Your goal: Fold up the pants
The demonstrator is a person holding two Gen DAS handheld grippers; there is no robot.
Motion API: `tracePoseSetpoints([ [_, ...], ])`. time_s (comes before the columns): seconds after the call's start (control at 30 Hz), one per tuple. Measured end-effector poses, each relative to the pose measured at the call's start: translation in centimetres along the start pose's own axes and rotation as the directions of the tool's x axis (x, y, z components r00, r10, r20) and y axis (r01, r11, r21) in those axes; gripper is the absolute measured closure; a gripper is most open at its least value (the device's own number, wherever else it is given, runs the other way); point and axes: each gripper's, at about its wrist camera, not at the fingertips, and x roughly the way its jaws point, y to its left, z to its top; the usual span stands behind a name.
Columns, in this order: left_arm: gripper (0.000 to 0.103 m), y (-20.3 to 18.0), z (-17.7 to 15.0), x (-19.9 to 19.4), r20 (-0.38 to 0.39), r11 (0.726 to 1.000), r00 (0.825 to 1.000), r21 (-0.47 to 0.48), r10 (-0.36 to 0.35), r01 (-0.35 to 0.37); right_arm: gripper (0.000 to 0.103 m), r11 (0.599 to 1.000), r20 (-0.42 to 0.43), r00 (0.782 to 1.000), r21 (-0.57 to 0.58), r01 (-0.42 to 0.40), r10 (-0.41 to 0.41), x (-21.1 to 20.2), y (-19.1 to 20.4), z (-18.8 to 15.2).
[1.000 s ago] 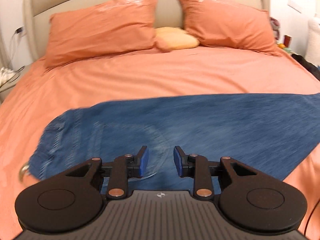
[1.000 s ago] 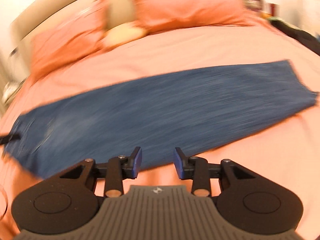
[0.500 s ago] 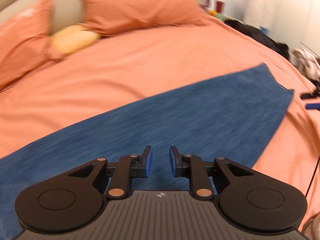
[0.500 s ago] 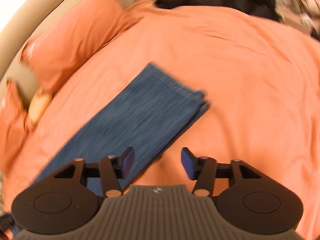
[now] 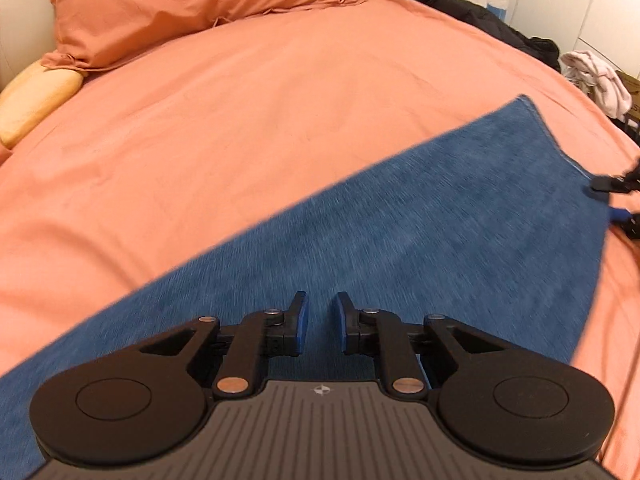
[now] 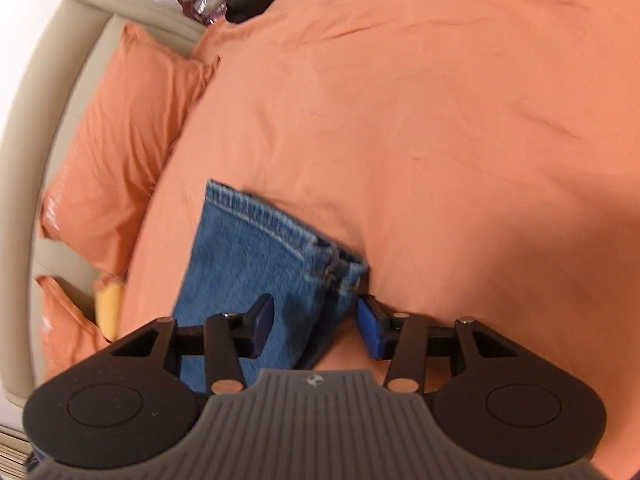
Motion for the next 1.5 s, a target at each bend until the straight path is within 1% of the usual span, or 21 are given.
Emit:
tracePoseSetpoints([
  [0.07, 0.088, 0.4, 1.1, 1.1, 0.004, 1.000, 1.000, -0.017, 0.009, -0.009, 0.063, 0.999, 0.006, 1.000, 0.014, -0.029, 0.029, 0.5, -0.4, 0.2],
  [0.13, 0.090, 0.8, 2.2, 2.1, 0.008, 0.999, 1.000, -0.042, 0.014, -0.013, 0.079, 1.000, 0.010, 1.000, -0.003, -0.022, 0.022, 0.8, -0.4, 0.4],
  [0.17, 0.093, 0.9, 2.5, 2.5, 0.007, 0.999, 1.000, -0.049, 0.017, -0.017, 0.081, 1.000, 0.009, 1.000, -0.010, -0.020, 0.020, 1.0, -0.5, 0.5],
  [0.23, 0.095, 1.2, 3.1, 3.3, -0.014, 0.998, 1.000, -0.064, 0.013, -0.014, 0.084, 0.999, 0.009, 0.999, -0.006, -0.039, 0.039, 1.3, -0.8, 0.8],
  [0.3, 0.097, 1.1, 3.2, 3.7, -0.014, 0.998, 1.000, -0.059, 0.017, -0.018, 0.087, 0.999, 0.009, 0.999, -0.018, -0.040, 0.041, 1.5, -0.9, 0.9],
  [0.4, 0.097, 1.1, 3.3, 3.6, -0.019, 0.998, 1.000, -0.067, 0.020, -0.021, 0.089, 0.997, 0.018, 1.000, -0.074, -0.014, 0.016, 1.2, -0.3, 0.7],
  [0.5, 0.098, 0.7, 3.0, 2.7, -0.026, 0.998, 0.999, -0.058, 0.022, -0.024, 0.091, 0.993, 0.032, 0.999, -0.120, 0.015, -0.011, 0.8, 1.0, 0.7],
  [0.6, 0.098, -0.6, 1.7, 1.3, -0.049, 1.000, 0.999, -0.013, -0.003, 0.003, 0.091, 0.986, 0.037, 0.999, -0.161, 0.043, -0.037, 0.1, 2.3, 0.8],
  [0.77, 0.099, -3.9, -1.3, -0.9, -0.086, 0.996, 0.995, 0.070, -0.056, 0.062, 0.093, 0.967, 0.048, 0.996, -0.240, 0.091, -0.081, -1.0, 4.6, 0.8],
  [0.83, 0.102, -5.0, -2.7, -1.6, -0.106, 0.992, 0.991, 0.087, -0.078, 0.087, 0.093, 0.959, 0.057, 0.994, -0.263, 0.103, -0.091, -1.5, 5.7, 0.8],
  [0.97, 0.103, -7.0, -4.7, -3.0, -0.132, 0.987, 0.985, 0.105, -0.111, 0.125, 0.095, 0.938, 0.075, 0.993, -0.328, 0.113, -0.093, -2.7, 8.5, 0.7],
  [1.1, 0.103, -8.0, -6.4, -4.5, -0.147, 0.982, 0.975, 0.071, -0.166, 0.178, 0.096, 0.889, 0.088, 0.993, -0.444, 0.113, -0.083, -4.5, 12.6, 0.0],
  [1.17, 0.103, -8.1, -7.4, -5.5, -0.144, 0.981, 0.976, 0.081, -0.166, 0.178, 0.096, 0.853, 0.092, 0.993, -0.511, 0.105, -0.067, -5.5, 15.1, -0.7],
  [1.2, 0.103, -8.2, -7.9, -5.9, -0.147, 0.979, 0.973, 0.075, -0.179, 0.191, 0.097, 0.830, 0.094, 0.994, -0.548, 0.102, -0.060, -6.1, 16.4, -1.1],
  [1.23, 0.103, -7.9, -8.4, -6.4, -0.159, 0.972, 0.963, 0.054, -0.217, 0.228, 0.097, 0.806, 0.096, 0.994, -0.584, 0.099, -0.053, -6.7, 17.8, -1.6],
  [1.27, 0.099, -7.4, -9.0, -7.1, -0.166, 0.963, 0.951, 0.028, -0.261, 0.269, 0.097, 0.779, 0.097, 0.994, -0.619, 0.095, -0.044, -7.3, 19.2, -2.2],
  [1.3, 0.097, -6.9, -9.5, -7.9, -0.162, 0.959, 0.948, 0.017, -0.275, 0.281, 0.097, 0.752, 0.099, 0.995, -0.653, 0.091, -0.035, -7.8, 20.6, -2.9],
  [1.37, 0.097, -5.9, -10.7, -9.7, -0.141, 0.964, 0.956, 0.021, -0.258, 0.264, 0.097, 0.698, 0.100, 0.995, -0.711, 0.082, -0.015, -8.9, 23.5, -4.3],
  [1.5, 0.097, -2.5, -12.5, -12.9, -0.106, 0.972, 0.967, -0.010, -0.233, 0.233, 0.097, 0.608, 0.092, 0.996, -0.791, 0.069, 0.007, -10.2, 28.9, -7.9],
])
